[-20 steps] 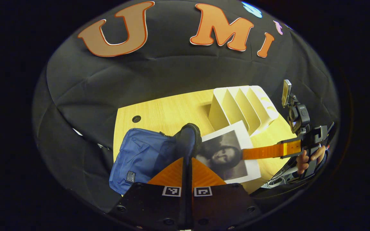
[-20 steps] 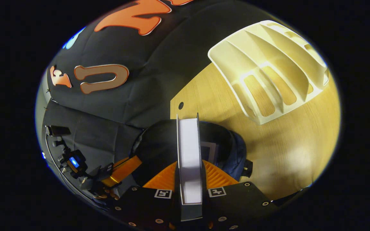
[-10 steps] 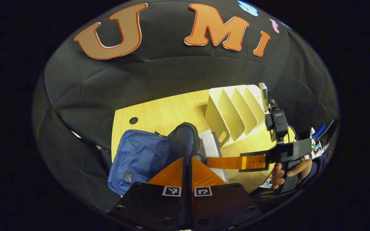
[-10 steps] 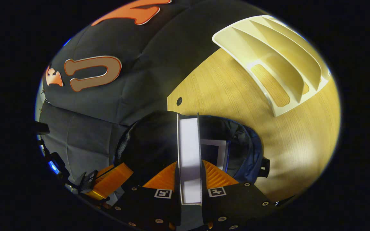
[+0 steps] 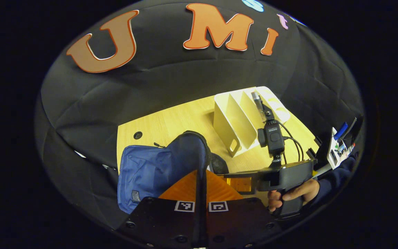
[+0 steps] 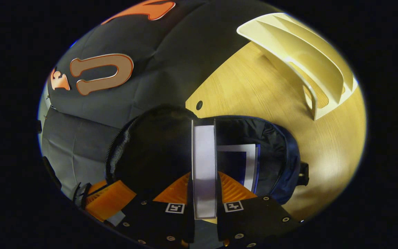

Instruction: Open the schoolbag, grab two books from the bookshelf and put them into the schoolbag.

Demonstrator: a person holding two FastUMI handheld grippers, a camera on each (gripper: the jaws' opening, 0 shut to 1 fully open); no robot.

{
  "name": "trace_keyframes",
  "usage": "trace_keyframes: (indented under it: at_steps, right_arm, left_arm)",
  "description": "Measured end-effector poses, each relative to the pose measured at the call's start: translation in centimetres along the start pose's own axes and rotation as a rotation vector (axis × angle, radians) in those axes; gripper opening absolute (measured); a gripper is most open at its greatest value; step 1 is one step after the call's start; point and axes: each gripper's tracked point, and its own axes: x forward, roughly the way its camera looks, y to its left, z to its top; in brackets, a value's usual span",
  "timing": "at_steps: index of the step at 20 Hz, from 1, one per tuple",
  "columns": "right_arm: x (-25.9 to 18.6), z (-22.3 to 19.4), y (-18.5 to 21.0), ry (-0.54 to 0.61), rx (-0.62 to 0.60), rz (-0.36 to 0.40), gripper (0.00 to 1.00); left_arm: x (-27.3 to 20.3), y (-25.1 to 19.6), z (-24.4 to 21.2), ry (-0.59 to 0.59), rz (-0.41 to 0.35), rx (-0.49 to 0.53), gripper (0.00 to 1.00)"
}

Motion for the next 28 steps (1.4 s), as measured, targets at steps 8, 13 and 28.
trace_keyframes:
  at_steps: [8,13,28]
  right_arm:
    - [0.1,-0.9,0.1,0.055,0.003,0.007,0.29]
    - [-0.6,-0.7,-2.4,0.062,-0.039,-0.119,0.26]
    - [-13.5,13.0,-4.5,-0.329,-0.365,-0.279,0.49]
  left_arm:
    - [1.5,-4.5,0.7,0.015,-0.028,0.019,0.00]
    - [1.2,-3.3,0.2,0.004,-0.013,-0.030,0.01]
    - [2.4,-3.3,-1.7,-0.013,0.050,-0.050,0.01]
